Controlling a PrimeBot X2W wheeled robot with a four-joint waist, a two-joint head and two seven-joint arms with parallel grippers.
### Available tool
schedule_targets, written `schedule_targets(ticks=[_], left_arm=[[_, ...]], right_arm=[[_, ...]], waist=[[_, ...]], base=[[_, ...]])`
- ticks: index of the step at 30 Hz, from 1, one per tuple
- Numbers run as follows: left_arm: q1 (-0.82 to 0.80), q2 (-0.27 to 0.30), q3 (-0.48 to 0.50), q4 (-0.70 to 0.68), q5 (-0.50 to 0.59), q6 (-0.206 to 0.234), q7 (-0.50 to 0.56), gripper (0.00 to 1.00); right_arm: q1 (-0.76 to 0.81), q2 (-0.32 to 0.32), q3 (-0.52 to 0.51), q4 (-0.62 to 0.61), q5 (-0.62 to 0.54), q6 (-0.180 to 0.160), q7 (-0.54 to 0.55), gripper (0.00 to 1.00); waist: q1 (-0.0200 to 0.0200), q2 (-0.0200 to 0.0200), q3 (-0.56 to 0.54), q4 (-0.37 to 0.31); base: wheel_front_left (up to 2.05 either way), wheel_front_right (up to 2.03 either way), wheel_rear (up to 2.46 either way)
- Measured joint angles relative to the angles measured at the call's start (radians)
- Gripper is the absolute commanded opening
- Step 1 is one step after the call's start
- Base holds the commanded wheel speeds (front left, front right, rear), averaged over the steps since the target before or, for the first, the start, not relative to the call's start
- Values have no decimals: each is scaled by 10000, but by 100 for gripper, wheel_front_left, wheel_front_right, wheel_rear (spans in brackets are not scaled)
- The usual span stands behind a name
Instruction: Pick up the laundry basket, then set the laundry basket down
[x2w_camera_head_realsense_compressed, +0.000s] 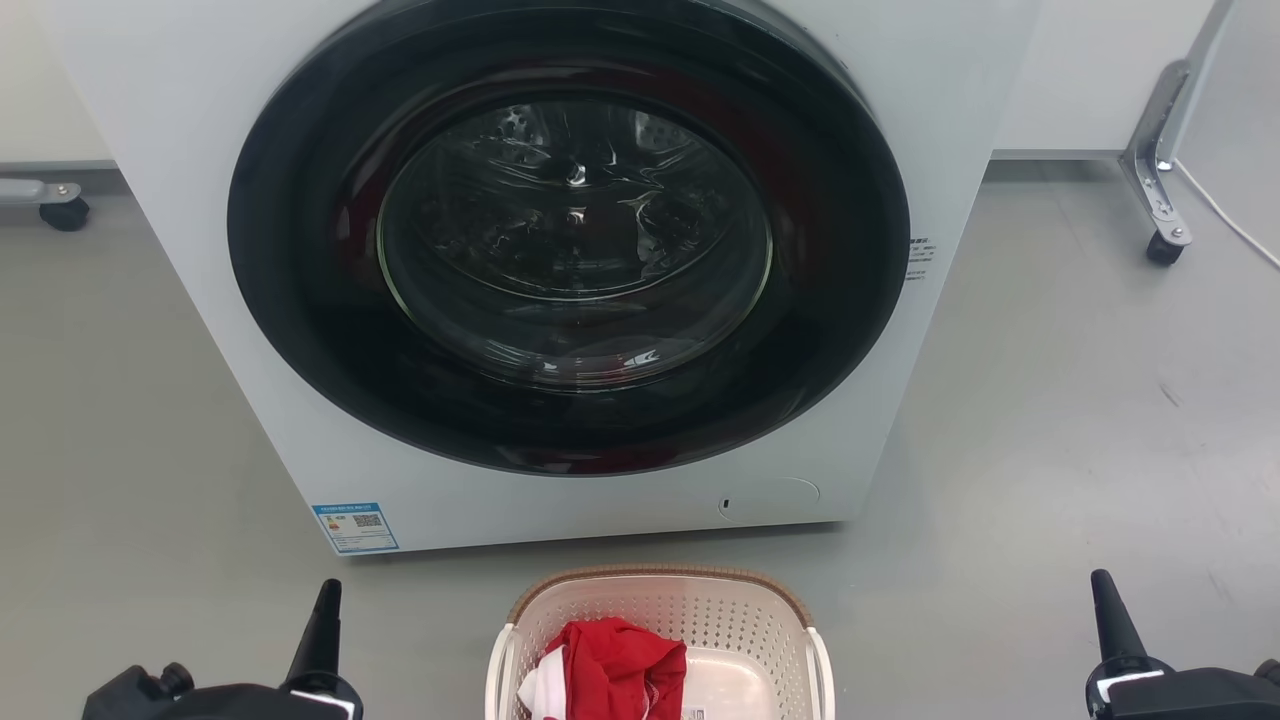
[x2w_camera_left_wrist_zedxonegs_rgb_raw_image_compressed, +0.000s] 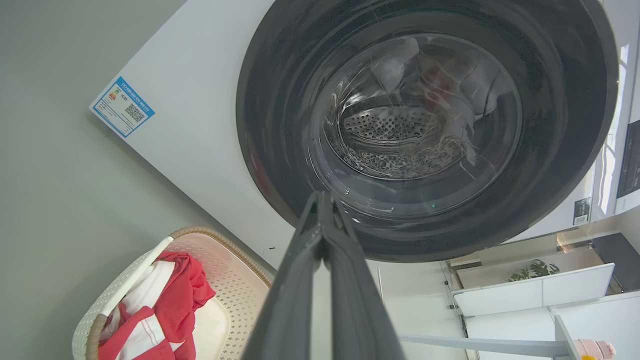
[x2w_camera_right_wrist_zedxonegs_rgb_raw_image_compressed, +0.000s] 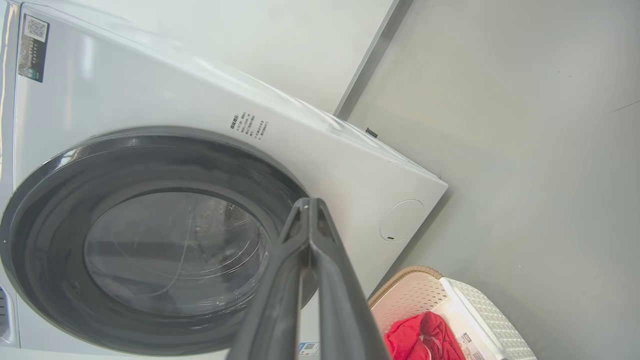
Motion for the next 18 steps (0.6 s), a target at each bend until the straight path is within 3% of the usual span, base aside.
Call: schedule_targets(ticks=[18], left_arm=[[-347,-136,683,359,-2393,-453,579,0]], right_arm=[[-428,211,-616,364,2456,470,619,0]], waist=[[0,0,9,-24]], base=[[0,0,0]])
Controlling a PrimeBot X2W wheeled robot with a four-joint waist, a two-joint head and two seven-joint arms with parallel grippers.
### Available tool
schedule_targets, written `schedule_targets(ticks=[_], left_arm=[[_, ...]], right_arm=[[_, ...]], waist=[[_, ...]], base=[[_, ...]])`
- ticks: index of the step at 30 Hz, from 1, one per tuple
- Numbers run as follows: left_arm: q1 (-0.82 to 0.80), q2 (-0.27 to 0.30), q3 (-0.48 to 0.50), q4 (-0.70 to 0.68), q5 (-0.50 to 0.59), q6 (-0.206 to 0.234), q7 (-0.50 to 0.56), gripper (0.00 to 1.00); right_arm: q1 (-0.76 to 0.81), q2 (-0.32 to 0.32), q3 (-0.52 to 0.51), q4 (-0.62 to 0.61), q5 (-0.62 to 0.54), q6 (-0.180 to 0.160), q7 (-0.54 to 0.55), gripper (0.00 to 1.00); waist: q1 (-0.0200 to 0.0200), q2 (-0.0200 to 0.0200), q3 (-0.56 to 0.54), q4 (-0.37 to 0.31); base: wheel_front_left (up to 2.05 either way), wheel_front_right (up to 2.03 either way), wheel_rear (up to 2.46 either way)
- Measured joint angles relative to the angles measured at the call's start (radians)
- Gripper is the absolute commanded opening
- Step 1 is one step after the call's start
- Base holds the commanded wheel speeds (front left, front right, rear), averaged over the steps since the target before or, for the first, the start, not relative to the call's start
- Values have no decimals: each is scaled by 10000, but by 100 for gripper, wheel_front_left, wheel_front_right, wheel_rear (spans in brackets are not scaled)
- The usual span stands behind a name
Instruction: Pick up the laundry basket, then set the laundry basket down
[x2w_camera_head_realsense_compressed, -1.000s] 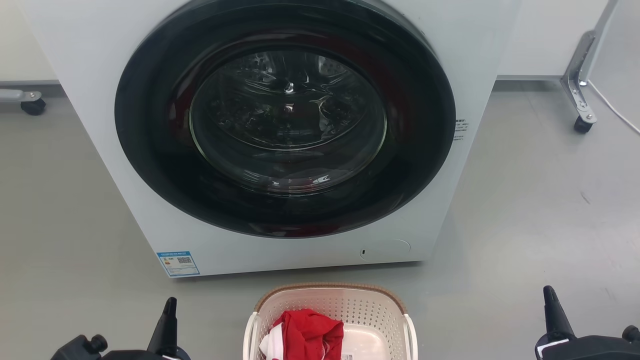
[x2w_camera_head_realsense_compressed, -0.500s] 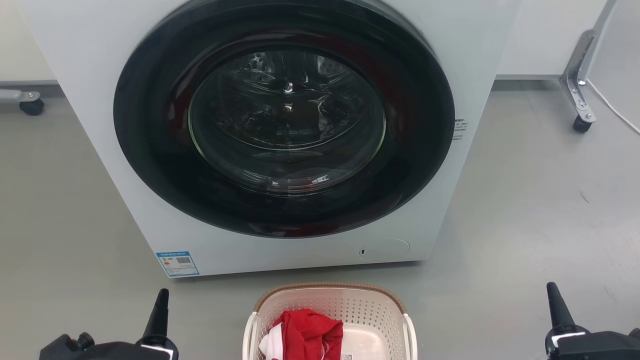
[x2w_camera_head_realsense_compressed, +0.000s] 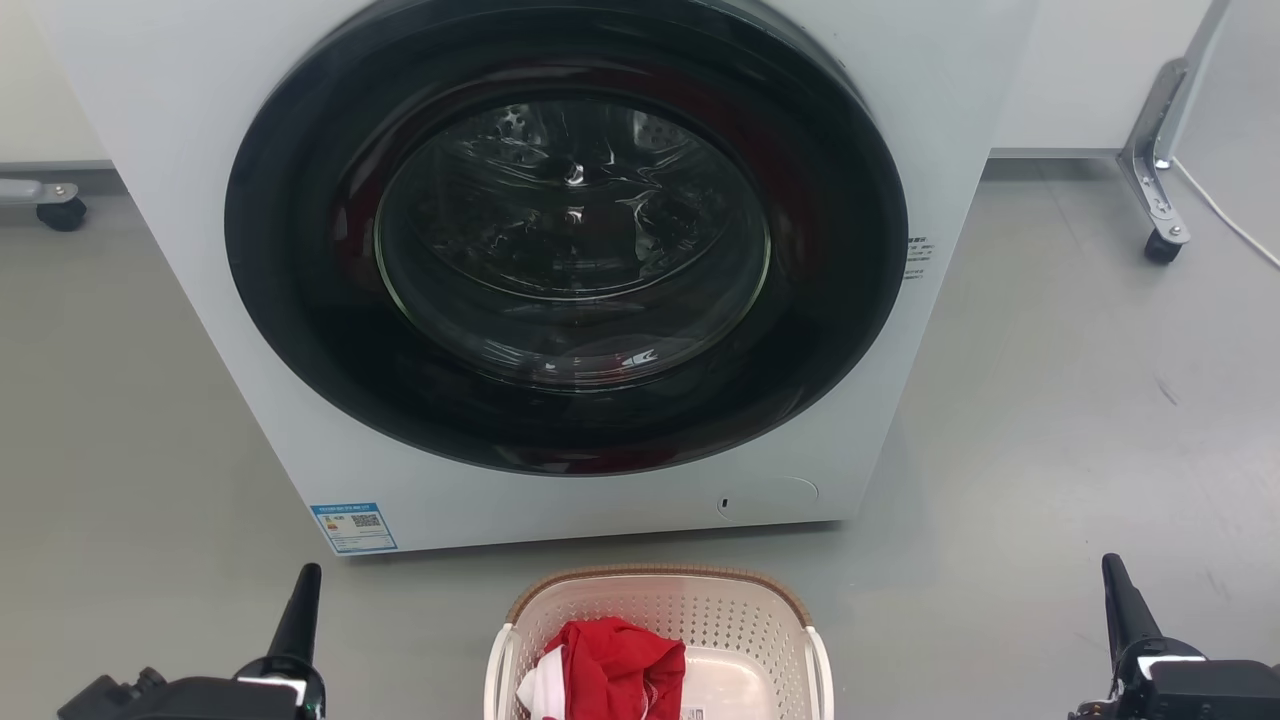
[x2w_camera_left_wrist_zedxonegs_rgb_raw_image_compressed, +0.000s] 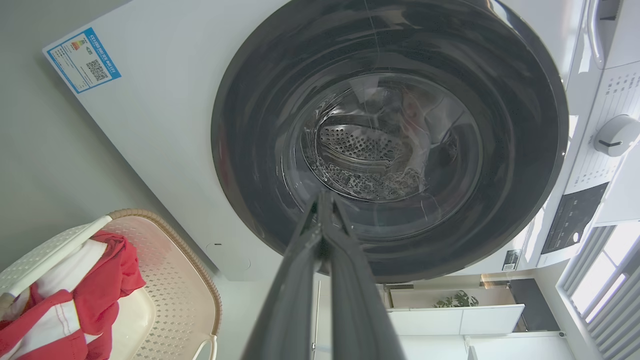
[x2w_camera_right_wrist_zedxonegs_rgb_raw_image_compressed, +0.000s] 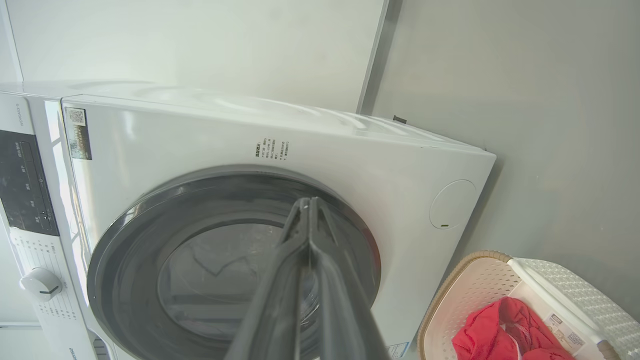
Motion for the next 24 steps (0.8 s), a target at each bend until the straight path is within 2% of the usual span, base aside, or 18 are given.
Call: schedule_targets(ticks=[12,24], left_arm=[[-327,-88,424,176,-1478,-330,353,0],[-333,-109,428,188,-1605,-330,355,0]], right_arm=[[-254,163,-385,267,1603,272,407,0],[-349,173,-393,270,1613,303,428,0]], waist=[[0,0,6,-16],[0,0,6,-16]], base=[[0,0,0],[0,0,0]])
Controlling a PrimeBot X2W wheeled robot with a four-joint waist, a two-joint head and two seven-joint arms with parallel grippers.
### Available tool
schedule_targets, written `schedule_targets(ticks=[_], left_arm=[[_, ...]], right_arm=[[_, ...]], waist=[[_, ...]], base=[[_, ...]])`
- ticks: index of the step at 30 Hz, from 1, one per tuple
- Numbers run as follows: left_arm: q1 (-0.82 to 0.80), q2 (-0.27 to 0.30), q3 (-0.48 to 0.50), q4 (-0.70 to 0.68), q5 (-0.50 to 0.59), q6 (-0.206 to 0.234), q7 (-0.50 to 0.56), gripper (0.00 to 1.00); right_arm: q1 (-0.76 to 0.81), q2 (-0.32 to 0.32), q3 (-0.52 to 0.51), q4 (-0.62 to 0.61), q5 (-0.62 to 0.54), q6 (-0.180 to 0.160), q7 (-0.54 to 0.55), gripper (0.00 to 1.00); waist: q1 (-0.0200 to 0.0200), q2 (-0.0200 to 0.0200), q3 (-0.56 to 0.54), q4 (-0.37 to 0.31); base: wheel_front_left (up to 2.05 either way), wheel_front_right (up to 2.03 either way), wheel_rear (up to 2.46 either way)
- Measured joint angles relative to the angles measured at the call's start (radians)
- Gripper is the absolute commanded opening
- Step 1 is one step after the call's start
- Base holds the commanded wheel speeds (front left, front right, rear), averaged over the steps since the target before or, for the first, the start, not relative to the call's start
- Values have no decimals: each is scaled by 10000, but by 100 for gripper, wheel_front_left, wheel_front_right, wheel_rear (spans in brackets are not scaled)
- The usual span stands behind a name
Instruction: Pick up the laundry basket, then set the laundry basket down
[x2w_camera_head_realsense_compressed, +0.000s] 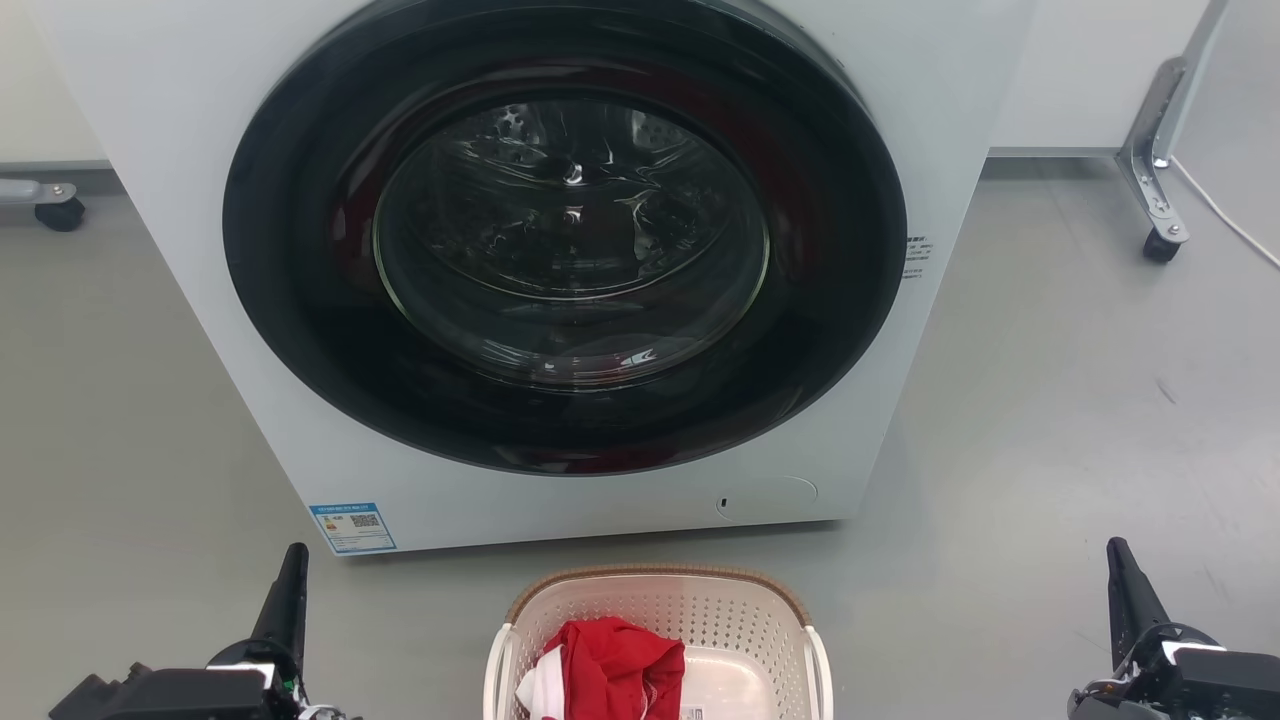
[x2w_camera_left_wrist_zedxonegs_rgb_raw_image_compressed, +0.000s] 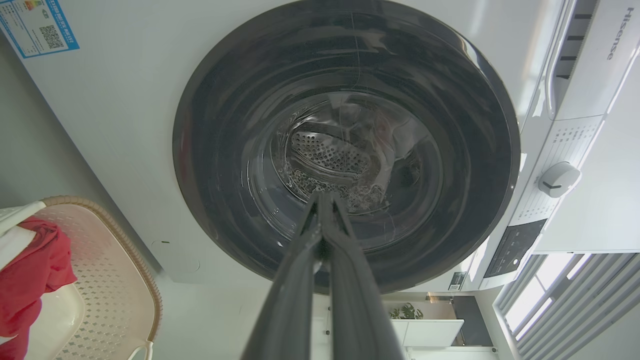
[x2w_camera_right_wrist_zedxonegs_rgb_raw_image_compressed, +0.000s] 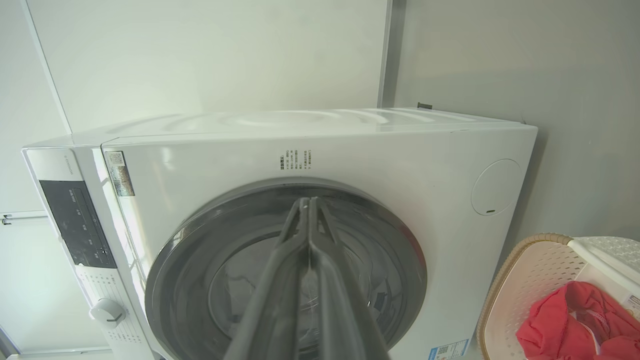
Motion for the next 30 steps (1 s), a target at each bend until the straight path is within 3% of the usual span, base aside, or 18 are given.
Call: schedule_targets(ticks=[30], left_arm=[[0,-2,-2,17,0,0,0,0]], right_arm=[[0,0,0,0,4,13,0,0]], waist=[[-1,0,-1,1]], base=[[0,0,0]])
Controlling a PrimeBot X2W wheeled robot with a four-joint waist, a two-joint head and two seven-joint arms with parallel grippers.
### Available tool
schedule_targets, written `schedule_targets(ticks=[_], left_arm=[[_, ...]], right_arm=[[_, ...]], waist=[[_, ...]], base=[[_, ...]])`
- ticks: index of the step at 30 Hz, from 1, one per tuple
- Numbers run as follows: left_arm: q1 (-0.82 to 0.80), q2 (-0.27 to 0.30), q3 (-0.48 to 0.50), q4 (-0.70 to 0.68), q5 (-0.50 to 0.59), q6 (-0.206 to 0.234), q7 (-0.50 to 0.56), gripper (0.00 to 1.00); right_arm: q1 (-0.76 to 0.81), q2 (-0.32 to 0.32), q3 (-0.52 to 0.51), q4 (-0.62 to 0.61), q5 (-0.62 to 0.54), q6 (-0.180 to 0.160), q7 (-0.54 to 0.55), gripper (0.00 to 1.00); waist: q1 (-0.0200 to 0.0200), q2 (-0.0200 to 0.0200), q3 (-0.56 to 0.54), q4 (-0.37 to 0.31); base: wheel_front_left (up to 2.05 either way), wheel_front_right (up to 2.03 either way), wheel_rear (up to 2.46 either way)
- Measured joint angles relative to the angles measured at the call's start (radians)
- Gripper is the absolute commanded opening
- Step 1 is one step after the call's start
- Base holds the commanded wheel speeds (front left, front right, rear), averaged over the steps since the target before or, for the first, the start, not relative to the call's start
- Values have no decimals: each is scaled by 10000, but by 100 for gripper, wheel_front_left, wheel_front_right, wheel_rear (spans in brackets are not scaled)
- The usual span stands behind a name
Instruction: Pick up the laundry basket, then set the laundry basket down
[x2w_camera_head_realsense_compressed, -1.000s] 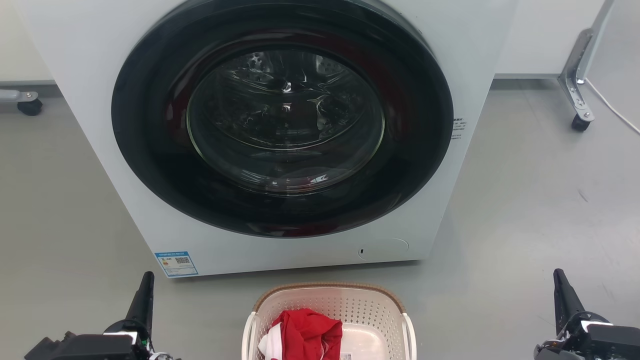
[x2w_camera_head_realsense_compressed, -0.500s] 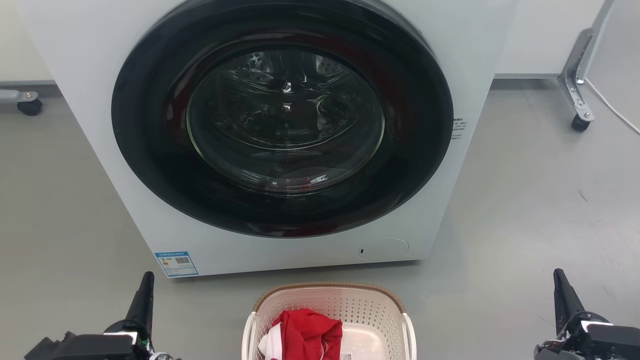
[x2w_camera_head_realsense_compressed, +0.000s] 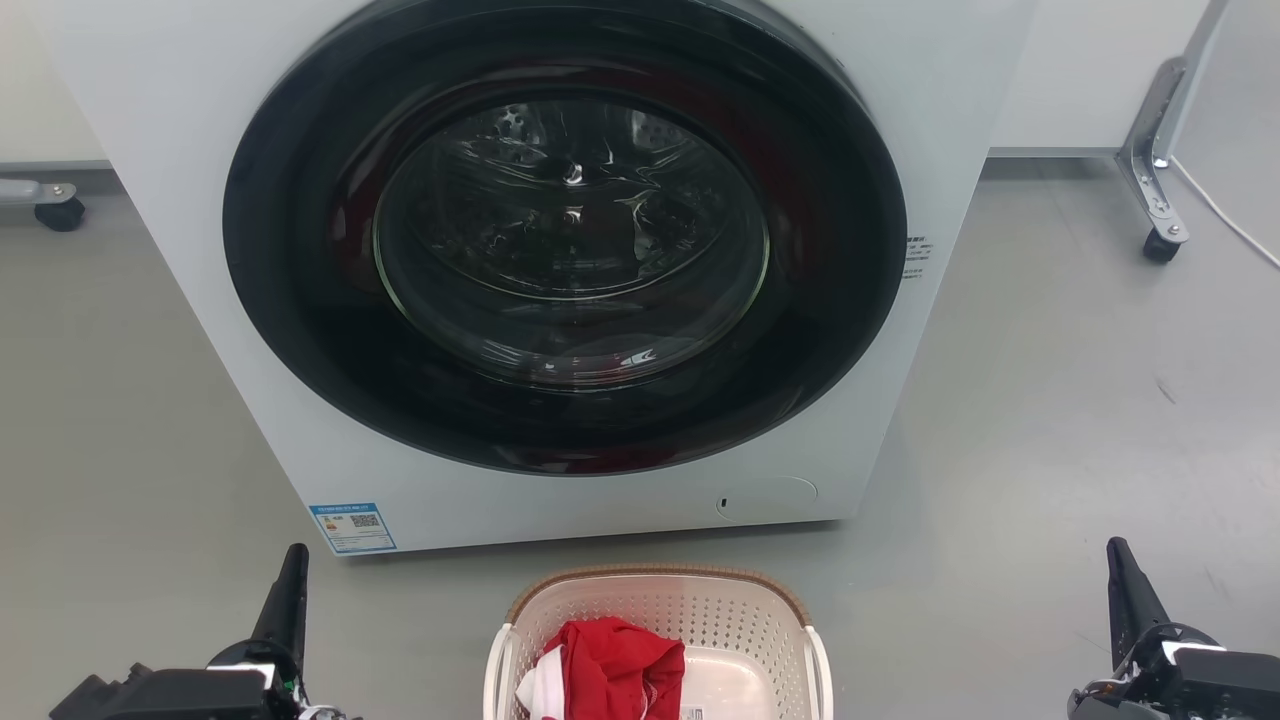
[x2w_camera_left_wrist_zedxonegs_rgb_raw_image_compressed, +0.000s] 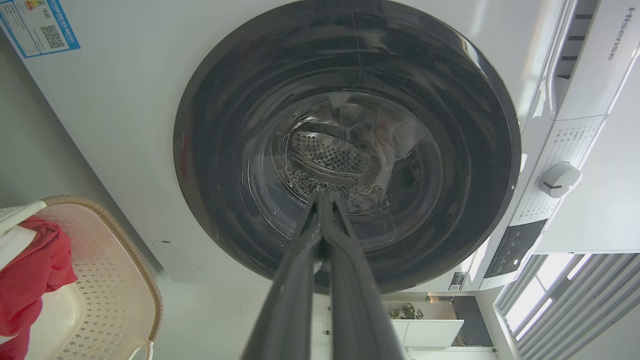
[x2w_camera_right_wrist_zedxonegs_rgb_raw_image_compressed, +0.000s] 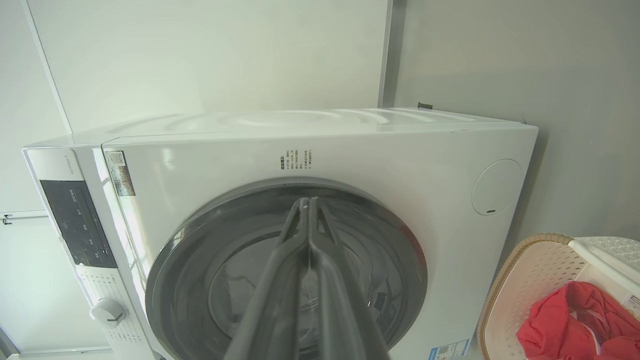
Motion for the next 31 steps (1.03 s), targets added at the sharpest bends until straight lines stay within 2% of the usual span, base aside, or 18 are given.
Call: schedule_targets(ticks=[31], left_arm=[[0,0,0,12,-2,0,0,0]], right_arm=[[0,2,2,0,12,0,0,0]], waist=[[0,0,0,0]], base=[[0,0,0]])
